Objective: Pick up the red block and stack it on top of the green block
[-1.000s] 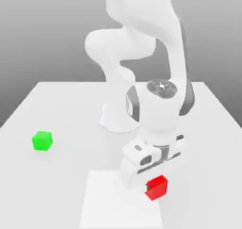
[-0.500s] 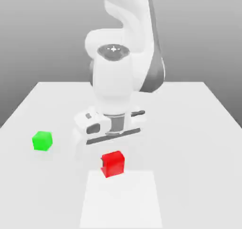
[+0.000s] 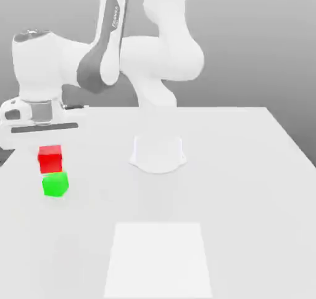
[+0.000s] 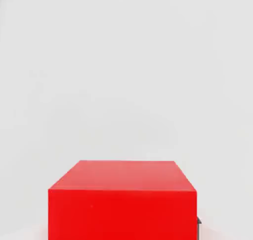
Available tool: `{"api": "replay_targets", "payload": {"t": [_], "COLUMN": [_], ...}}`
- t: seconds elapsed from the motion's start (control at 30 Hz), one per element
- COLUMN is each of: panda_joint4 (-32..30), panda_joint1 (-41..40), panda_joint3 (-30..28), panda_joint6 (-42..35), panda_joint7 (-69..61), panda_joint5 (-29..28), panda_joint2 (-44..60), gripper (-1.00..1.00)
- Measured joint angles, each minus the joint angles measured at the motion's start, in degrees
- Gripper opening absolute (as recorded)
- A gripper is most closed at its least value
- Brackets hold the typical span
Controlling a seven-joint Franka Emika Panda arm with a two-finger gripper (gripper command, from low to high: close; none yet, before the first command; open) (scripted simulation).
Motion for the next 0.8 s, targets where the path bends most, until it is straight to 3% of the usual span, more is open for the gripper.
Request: {"api": "replay_targets", "payload": {"t": [0.2, 0.47, 0.67, 0.8], "panda_joint4": [-0.7, -0.7, -0.8, -0.9], "panda_joint1": [-0.7, 3.2, 6.7, 9.3], "panda_joint3": [-3.8, -6.5, -8.1, -8.0], "panda_joint6": [3.2, 9.4, 14.1, 17.1], "panda_joint7": [-3.9, -7.3, -12.1, -17.6], "panda_joint5": [0.8, 5.9, 12.9, 20.9], "panda_joint2": [2.1, 8.3, 13.5, 17.3], "gripper": [-1.00, -1.00, -1.00, -1.00]}}
